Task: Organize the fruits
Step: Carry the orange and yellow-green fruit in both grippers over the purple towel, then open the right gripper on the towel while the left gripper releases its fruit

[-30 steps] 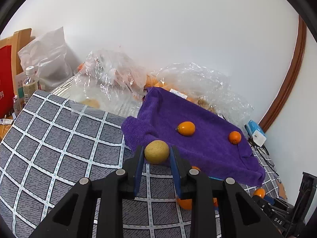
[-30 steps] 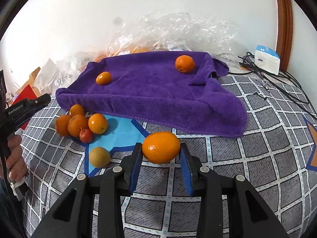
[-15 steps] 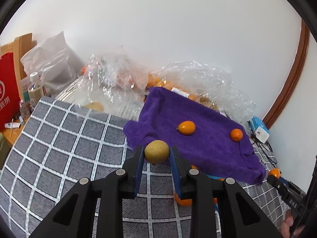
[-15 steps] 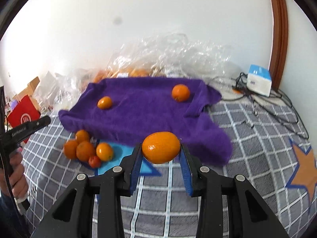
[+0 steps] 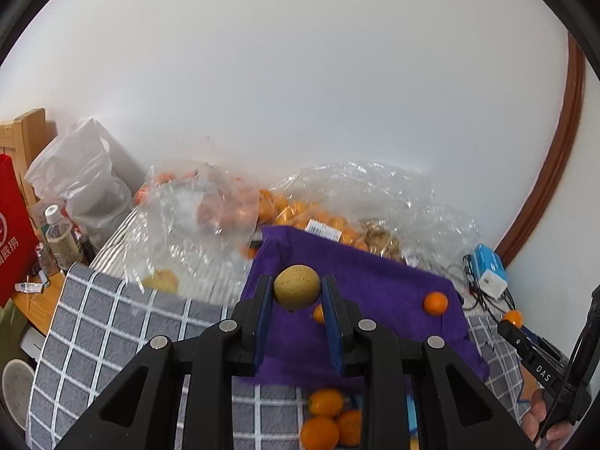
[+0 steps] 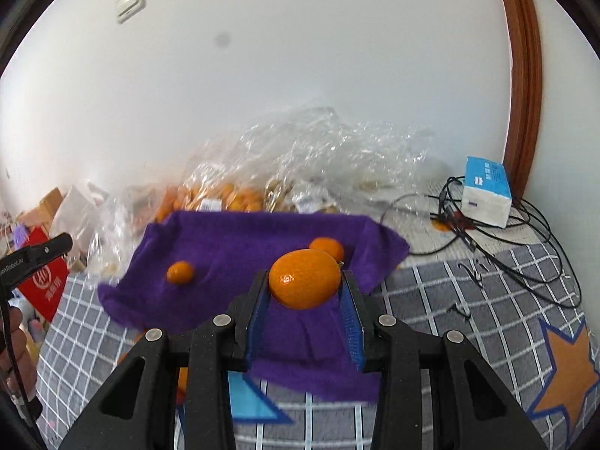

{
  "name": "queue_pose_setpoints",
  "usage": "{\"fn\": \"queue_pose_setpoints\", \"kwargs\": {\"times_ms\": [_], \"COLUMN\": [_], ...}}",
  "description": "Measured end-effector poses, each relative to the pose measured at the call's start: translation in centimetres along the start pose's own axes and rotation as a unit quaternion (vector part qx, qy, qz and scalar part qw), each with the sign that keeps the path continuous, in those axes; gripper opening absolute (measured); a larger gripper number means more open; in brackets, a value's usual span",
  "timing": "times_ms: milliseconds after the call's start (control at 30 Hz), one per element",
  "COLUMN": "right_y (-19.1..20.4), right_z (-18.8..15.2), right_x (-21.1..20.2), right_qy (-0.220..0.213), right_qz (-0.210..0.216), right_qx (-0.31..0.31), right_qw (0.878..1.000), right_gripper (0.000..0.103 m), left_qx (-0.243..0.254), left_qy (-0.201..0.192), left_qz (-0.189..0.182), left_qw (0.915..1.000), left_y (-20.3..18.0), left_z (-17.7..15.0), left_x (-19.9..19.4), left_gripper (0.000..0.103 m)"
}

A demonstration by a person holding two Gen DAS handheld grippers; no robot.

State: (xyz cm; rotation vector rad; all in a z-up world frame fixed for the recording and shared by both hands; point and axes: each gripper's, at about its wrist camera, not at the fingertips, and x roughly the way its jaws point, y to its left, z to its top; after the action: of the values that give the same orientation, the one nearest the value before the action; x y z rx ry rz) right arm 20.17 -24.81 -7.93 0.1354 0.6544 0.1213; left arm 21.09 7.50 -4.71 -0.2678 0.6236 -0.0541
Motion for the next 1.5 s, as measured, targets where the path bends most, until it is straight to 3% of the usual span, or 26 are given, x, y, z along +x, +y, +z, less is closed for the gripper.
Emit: {"fn": "queue_pose_setpoints", "kwargs": {"times_ms": [300, 667, 933, 1200, 1500], "right_y": [-1.5, -0.8, -0.6, -0.6, -0.4], "right_z": [1.5, -0.7, -2.0, -2.2, -2.1], "right_x": [4.4, 10.7, 12.2, 12.0, 11.5], "right_qy": [0.015, 0.085, 0.098, 0.086, 0.076], "right_qz": [0.000, -0.006, -0.019, -0.016, -0.004], "right_qx": [0.014, -0.006, -0.017, -0.015, -0.014], "right_qw": [1.000, 0.996, 0.995, 0.996, 0.997], "right_gripper": [0.037, 0.037, 0.037, 0.038, 0.061], "left_qx": [-0.004, 0.008, 0.035, 0.025, 0.035], "left_qy": [0.020, 0.091, 0.122, 0.142, 0.166], "left_qz": [0.004, 0.035, 0.042, 0.044, 0.052], "left_qw": [0.9998, 0.9952, 0.9910, 0.9886, 0.9842], "left_y": [-1.1, -1.7, -2.2, -1.4, -1.6], "left_z": [1.7, 0.6, -0.9, -1.6, -2.3], "left_x": [5.0, 13.0, 14.8, 16.1, 17.1], "left_gripper": [0.025, 0.025, 0.025, 0.025, 0.025]}}
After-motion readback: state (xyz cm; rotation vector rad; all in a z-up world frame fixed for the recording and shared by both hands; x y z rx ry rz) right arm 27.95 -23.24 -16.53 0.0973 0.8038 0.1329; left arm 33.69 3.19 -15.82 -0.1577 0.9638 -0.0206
